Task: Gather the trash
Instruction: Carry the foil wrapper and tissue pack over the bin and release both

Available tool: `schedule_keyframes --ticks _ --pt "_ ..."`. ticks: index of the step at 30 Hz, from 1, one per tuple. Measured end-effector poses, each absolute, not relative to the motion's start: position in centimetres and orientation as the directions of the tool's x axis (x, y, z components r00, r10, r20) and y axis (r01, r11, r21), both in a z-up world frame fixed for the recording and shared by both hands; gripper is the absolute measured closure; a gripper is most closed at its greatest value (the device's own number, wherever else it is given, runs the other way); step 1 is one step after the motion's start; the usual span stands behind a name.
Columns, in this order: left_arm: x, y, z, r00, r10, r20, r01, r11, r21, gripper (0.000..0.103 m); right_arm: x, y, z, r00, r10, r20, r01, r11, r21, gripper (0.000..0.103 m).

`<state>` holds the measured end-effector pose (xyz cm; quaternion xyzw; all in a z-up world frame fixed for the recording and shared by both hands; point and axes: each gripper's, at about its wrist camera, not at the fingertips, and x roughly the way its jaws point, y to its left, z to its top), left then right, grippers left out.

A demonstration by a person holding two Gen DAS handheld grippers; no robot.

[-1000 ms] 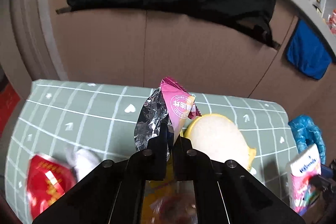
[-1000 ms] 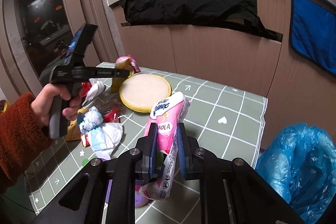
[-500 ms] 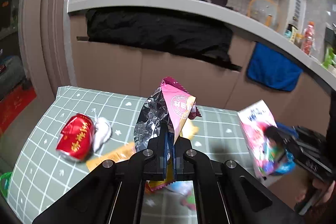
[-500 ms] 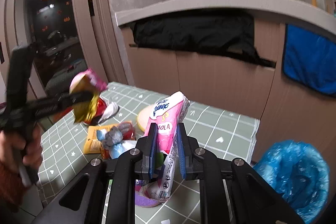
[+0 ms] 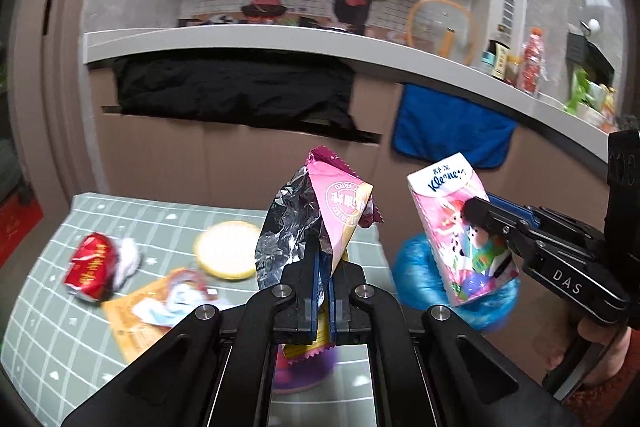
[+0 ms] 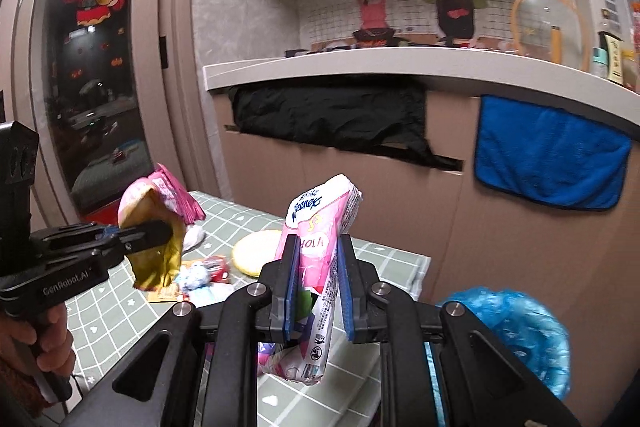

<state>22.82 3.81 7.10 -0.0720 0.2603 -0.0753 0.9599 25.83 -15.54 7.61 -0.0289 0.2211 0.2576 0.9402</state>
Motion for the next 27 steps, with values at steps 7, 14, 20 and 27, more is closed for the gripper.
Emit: schedule_keyframes --ticks 7,14,20,27 --pt "25.0 -3.1 7.9 0.832 -0.262 -0.490 0.213 0.965 -0.155 0.100 25.7 -22.0 7.6 0.829 0.385 -0.405 -0.397 0.916 0.057 0.087" --pt "27.7 -8.8 8.2 0.833 -0.311 -0.458 0.276 0.951 -0.142 0.100 26.5 -28.4 6.5 0.867 0.282 -0.411 -0.278 0.958 0.071 0.087" --pt "29.7 -12.4 7.8 0.835 -0.330 -0.439 0.310 0.943 -0.119 0.100 27.7 -32.0 5.4 0.882 0.214 -0.420 -0.203 0.977 0.073 0.087" --pt "31.8 -15.5 5.1 0.796 -0.353 -0.492 0.342 0.932 -0.117 0.100 29.0 -35.2 3.5 0.875 0.181 -0.449 -0.153 0.983 0.099 0.087"
